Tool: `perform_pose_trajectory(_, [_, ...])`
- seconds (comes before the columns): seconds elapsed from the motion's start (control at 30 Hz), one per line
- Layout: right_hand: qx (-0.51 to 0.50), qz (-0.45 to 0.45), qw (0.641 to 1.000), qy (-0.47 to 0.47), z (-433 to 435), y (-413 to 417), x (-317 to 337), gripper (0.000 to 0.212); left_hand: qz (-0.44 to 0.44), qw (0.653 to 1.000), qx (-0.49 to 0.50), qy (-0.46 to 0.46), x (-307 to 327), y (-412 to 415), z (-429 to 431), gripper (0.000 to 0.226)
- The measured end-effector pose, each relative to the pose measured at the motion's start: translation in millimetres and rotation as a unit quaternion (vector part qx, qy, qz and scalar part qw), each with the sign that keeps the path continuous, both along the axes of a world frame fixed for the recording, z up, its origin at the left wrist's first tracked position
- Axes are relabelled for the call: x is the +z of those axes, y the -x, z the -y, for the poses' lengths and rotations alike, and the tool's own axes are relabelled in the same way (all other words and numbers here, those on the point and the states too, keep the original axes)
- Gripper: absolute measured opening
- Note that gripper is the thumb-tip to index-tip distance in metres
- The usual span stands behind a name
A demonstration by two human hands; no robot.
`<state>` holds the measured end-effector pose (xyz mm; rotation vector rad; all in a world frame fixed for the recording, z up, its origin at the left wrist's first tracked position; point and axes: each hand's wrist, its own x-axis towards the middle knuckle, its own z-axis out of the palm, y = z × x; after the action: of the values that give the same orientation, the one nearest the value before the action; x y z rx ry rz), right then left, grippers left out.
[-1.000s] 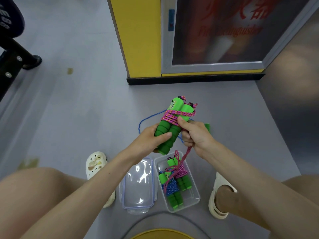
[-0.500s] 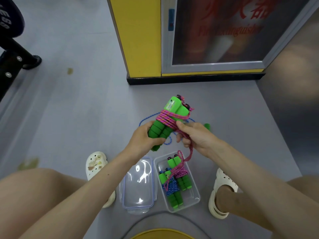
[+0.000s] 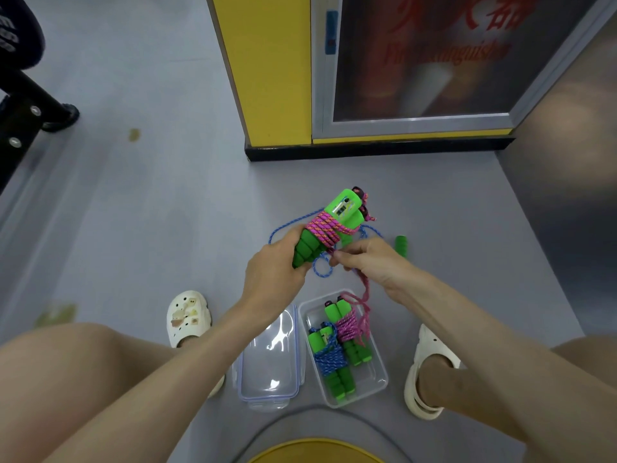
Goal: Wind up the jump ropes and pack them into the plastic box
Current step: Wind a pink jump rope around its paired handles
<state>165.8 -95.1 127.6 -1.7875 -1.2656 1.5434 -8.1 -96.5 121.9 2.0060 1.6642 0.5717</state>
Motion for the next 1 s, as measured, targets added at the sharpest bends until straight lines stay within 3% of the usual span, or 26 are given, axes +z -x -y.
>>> perform_pose_trajectory(0.13, [0.006, -0.091, 0.995, 0.046, 2.6, 5.3, -0.8, 0.012, -0.046, 0.998, 0.008, -0.045, -2.9, -1.9, 2.6, 0.055])
perform_pose_trajectory(0.43, [0.030, -0.141, 0.988, 0.058, 5.0, 14.3, 7.9, 0.021, -0.201, 0.972, -0.026, -0.117, -1.4, -1.0, 8.0, 0.068])
perform_pose_trajectory(0.7, [0.036, -0.173, 0.983, 0.050, 5.5, 17.0, 4.1, 0.020, -0.255, 0.938, -0.034, -0.234, -10.1, -2.0, 4.2, 0.077])
perform_pose_trajectory(0.8, [-0.029, -0.206, 0.976, 0.062, 4.9, 20.1, 1.5, 0.035, -0.238, 0.929, -0.051, -0.279, -18.6, -1.5, 3.5, 0.075])
perform_pose_trajectory(0.9, [-0.089, -0.204, 0.974, 0.053, 2.7, 18.3, -2.1, 0.039, -0.212, 0.941, -0.082, -0.251, -26.2, -3.6, 6.2, 0.066])
perform_pose_trajectory(1.0, [-0.102, -0.221, 0.969, 0.045, -0.9, 11.7, -4.6, 0.032, -0.093, 0.986, -0.100, -0.091, -17.5, -3.8, 0.9, 0.068])
